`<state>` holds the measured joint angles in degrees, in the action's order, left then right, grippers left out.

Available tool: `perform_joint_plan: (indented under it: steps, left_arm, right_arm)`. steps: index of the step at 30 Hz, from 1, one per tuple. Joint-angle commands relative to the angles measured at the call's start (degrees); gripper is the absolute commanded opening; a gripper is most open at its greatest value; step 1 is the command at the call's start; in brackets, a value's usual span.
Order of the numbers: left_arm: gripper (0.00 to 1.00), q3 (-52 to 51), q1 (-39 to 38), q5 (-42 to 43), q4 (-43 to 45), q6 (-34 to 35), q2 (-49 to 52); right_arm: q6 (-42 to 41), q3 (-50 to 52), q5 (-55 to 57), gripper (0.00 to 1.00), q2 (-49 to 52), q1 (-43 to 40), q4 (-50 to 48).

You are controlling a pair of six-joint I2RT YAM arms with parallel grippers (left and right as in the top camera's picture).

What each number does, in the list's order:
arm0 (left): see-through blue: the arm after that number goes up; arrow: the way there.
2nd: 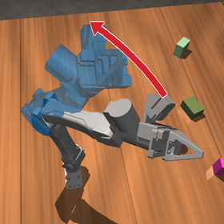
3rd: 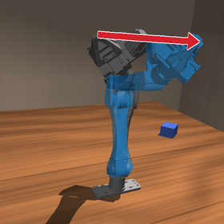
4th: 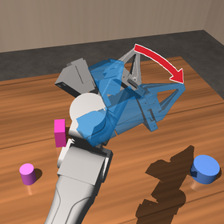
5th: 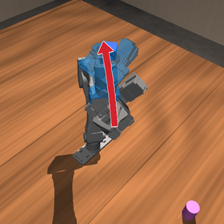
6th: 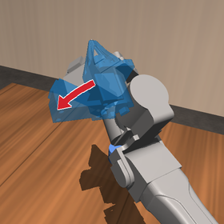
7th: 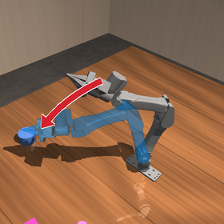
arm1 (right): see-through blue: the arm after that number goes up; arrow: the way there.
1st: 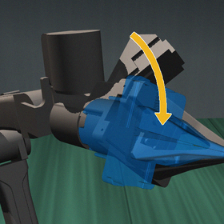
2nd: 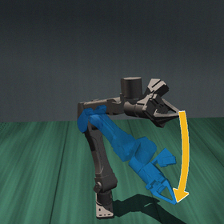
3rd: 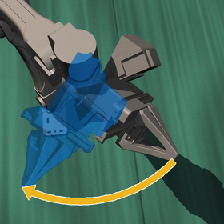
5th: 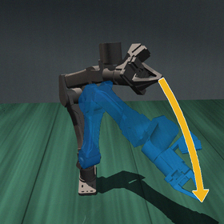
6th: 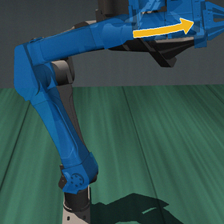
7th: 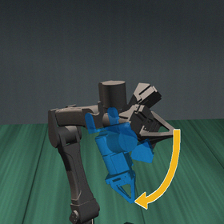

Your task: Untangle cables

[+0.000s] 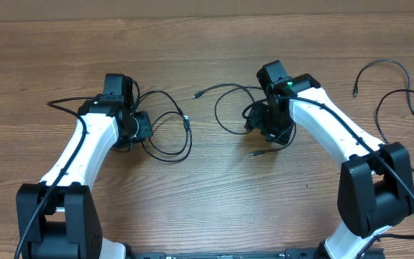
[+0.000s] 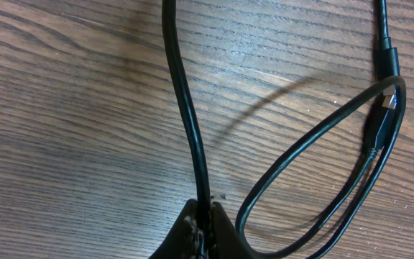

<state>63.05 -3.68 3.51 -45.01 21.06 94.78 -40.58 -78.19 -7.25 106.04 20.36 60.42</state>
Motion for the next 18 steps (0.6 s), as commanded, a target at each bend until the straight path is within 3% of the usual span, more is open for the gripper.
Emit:
perform_joint_plan:
  steps: [1, 5, 9, 12, 18]
  left_arm:
    - [0.04, 0.0, -0.1, 0.6, 0.0, -0.5, 0.5]
    - [0.04, 0.0, -0.1, 0.6, -0.2, -0.5, 0.5]
    - [0.04, 0.0, -0.1, 0.6, -0.8, -0.5, 0.5]
    - [0.04, 0.0, -0.1, 0.6, -0.9, -0.5, 0.5]
    - [0.04, 0.0, -0.1, 0.6, -0.9, -0.4, 0.5]
  right_arm:
    - [-8.0, 0.4, -1.4, 0.64, -0.5, 0.2, -2.3]
    - [-4.5, 0.9, 3.5, 0.62, -0.5, 0.2, -11.9]
    - [13.0, 0.8, 4.2, 0.73, -0.5, 0.2, -19.1]
    - [21.5, 0.2, 5.1, 0.74, -0.5, -0.1, -18.6]
    - [26.4, -5.7, 5.3, 0.75, -0.5, -2.2, -13.5]
